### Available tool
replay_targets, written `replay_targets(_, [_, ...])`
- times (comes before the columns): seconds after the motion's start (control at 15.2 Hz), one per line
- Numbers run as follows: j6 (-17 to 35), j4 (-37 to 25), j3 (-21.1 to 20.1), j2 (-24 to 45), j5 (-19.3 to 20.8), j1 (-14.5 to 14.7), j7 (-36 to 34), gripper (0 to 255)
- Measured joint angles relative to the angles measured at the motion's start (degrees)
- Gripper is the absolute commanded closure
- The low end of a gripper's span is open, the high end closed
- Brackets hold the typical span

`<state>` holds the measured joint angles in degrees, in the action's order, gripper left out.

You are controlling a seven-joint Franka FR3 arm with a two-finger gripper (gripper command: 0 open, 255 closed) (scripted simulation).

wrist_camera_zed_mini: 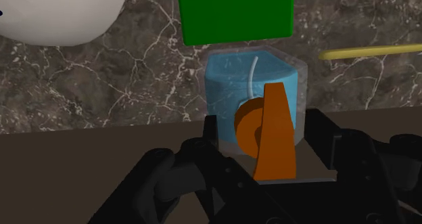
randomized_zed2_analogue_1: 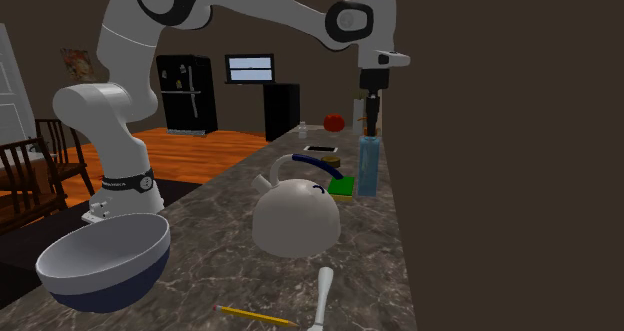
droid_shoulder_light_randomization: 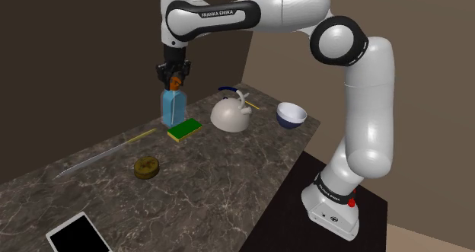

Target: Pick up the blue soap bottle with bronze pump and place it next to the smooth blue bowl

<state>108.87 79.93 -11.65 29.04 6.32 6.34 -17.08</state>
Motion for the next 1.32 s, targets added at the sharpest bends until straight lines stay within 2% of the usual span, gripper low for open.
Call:
replay_targets(0.66, [-0.3, -0.21, -0.01, -0.08, -0.02, 0.01, 0.01, 255])
replay_targets(1.32, [-7.25, -6.66, -0.16, -0.63, -0.25, 0.3, 0.32, 255])
